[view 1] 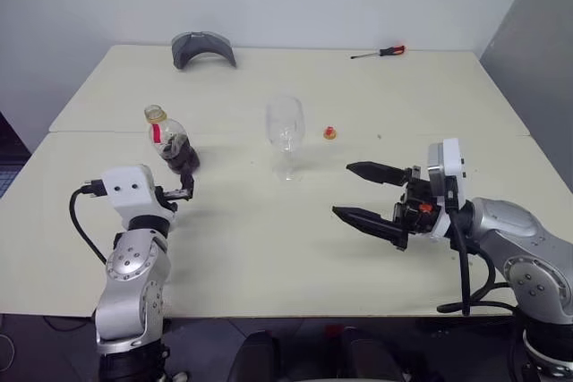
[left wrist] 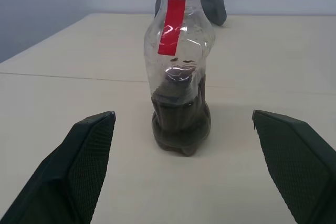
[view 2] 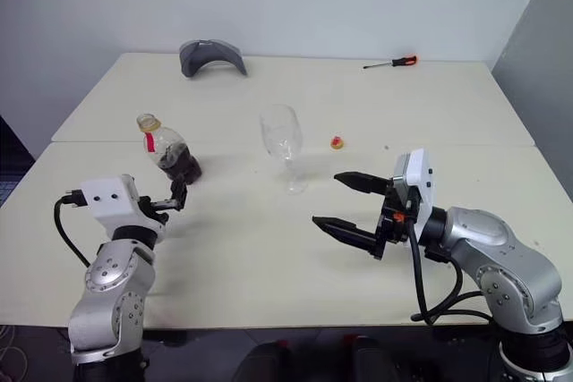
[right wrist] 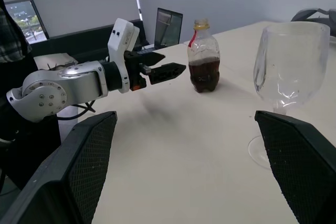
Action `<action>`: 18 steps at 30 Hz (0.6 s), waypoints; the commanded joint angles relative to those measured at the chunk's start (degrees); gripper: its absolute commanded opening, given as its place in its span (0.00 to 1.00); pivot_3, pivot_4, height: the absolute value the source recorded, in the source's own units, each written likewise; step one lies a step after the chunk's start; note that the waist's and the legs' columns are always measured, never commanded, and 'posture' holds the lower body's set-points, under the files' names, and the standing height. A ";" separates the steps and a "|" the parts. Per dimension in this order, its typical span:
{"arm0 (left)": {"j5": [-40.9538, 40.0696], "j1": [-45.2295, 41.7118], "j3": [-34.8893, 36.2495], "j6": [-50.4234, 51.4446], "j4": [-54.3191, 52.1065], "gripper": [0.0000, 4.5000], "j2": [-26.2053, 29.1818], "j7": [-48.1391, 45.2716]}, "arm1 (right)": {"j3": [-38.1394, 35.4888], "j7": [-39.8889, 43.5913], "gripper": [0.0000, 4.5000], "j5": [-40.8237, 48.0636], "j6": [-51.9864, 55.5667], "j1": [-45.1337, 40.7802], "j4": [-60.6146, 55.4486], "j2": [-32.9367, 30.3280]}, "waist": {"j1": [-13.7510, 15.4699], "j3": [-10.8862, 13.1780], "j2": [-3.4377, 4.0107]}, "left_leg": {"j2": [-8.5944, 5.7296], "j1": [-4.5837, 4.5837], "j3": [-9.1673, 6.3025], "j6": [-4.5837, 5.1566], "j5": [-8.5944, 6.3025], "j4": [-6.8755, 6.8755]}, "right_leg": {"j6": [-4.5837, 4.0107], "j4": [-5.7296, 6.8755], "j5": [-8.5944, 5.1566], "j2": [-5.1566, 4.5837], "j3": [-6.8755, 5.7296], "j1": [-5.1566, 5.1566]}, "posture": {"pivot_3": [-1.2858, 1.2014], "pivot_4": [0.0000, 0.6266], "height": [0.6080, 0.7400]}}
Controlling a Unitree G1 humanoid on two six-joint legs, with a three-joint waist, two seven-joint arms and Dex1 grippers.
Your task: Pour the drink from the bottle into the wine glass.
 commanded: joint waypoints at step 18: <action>-4.01 -10.72 4.39 -3.16 14.20 1.00 7.98 -10.47 | 0.24 -3.53 1.00 0.31 -1.29 -0.77 -0.72 0.40 | 0.00 0.00 -0.02 | 0.01 -0.02 0.00 -0.01 0.01 0.03 | 0.00 0.02 0.00 -0.01 -0.02 -0.02 | 0.52 0.24 1.00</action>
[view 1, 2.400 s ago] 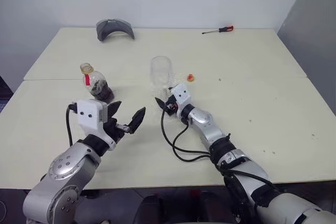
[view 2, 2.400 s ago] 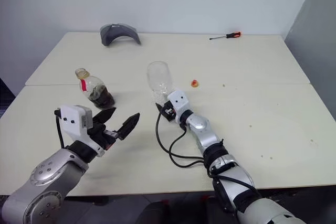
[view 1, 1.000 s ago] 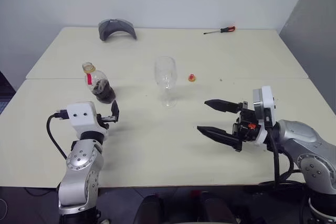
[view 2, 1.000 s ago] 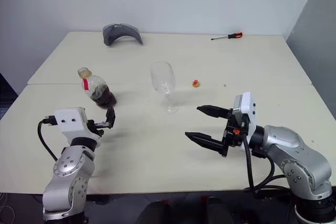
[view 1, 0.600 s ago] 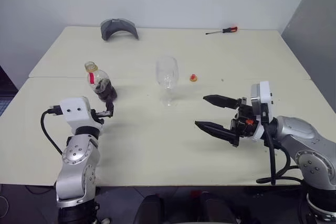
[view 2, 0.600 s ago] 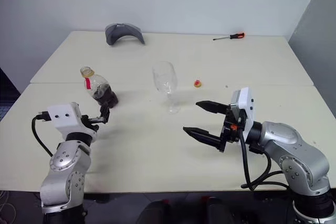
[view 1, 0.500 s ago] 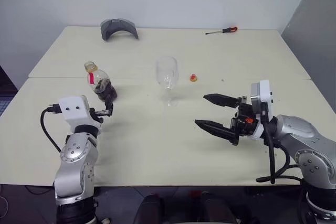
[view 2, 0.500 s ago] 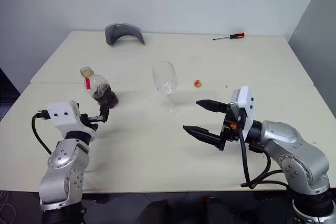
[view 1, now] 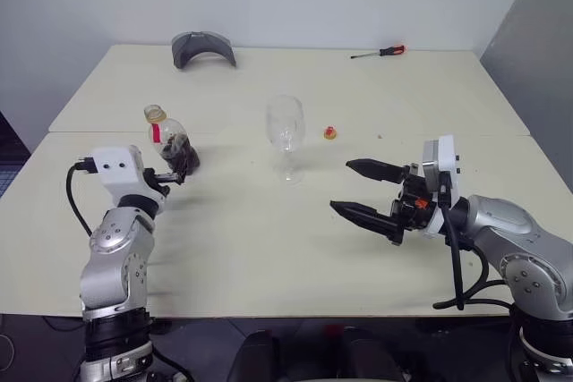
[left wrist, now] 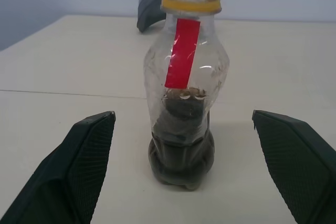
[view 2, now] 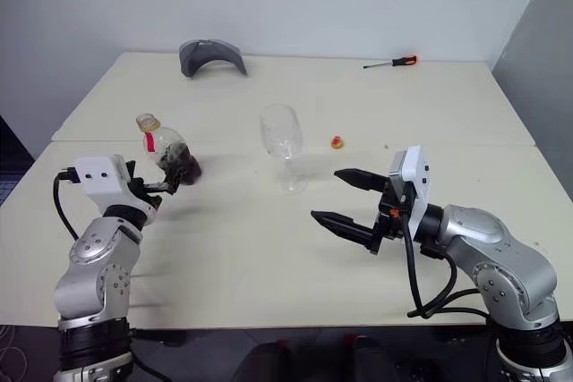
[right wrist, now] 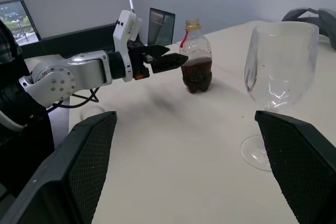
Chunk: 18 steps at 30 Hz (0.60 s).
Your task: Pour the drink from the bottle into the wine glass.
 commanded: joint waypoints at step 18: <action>3.51 -14.49 -2.97 -12.77 27.96 1.00 8.48 -12.65 | -0.86 -2.22 1.00 1.20 -0.46 -0.40 -2.44 -0.60 | 0.00 0.00 -0.01 | -0.02 -0.04 0.01 -0.01 0.00 0.04 | 0.00 0.01 0.00 -0.01 -0.02 -0.04 | 0.52 0.24 1.00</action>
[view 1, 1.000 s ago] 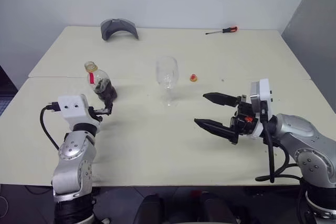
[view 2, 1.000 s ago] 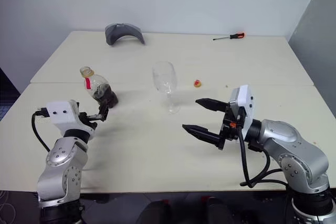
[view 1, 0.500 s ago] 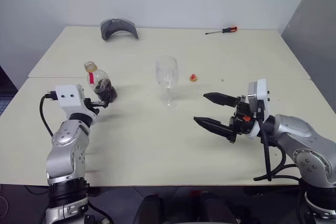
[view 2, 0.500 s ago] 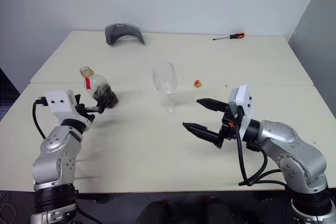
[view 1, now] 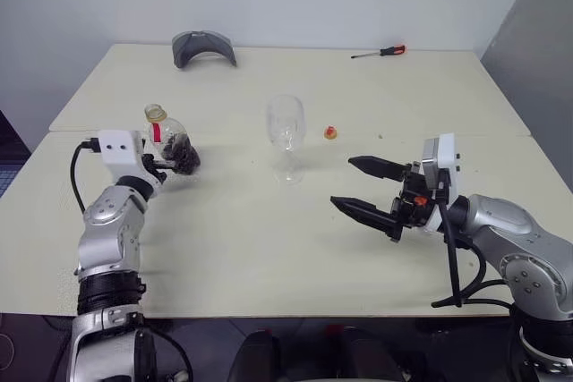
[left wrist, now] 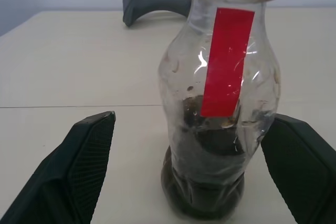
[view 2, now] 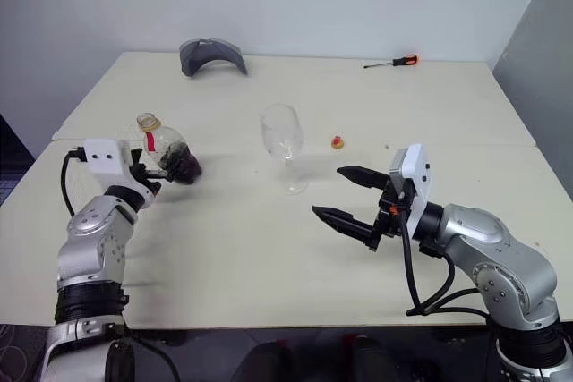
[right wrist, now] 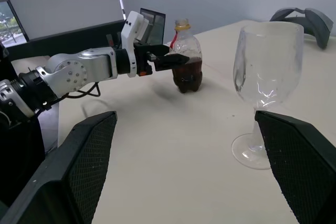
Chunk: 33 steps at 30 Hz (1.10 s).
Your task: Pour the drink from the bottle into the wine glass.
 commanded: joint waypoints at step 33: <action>3.90 -15.57 -4.24 -15.38 23.24 0.25 2.07 -8.24 | 0.34 -5.76 1.00 3.49 2.48 -3.76 -3.81 0.06 | -0.04 0.00 -0.03 | 0.00 -0.09 -0.02 0.00 0.00 0.10 | 0.00 0.04 0.01 -0.02 -0.05 -0.08 | 0.52 0.24 1.00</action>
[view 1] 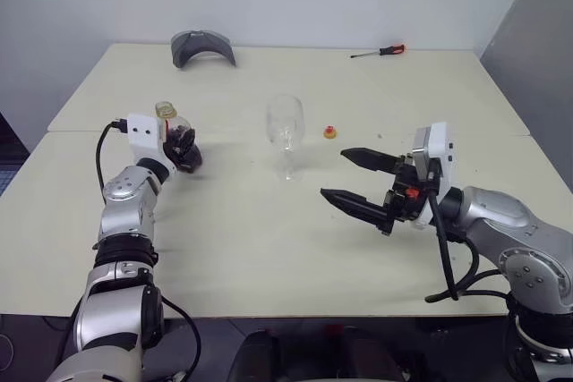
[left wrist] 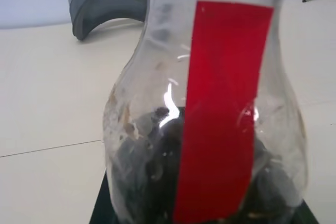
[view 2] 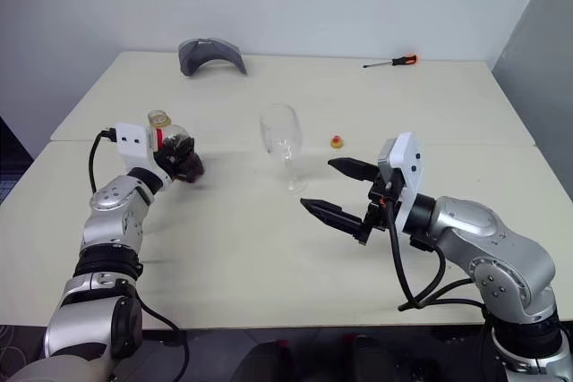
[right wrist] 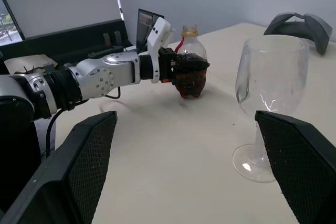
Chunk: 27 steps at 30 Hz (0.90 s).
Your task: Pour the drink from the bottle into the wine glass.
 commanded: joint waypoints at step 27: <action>3.89 -19.35 -9.01 -1.52 3.47 0.25 -0.75 -10.76 | 0.25 1.12 1.00 -11.49 -9.09 -8.18 9.37 2.79 | -0.12 0.07 -0.11 | -0.06 -0.06 0.04 -0.20 0.11 0.06 | 0.01 0.02 0.00 0.00 0.03 -0.06 | 0.52 0.24 1.00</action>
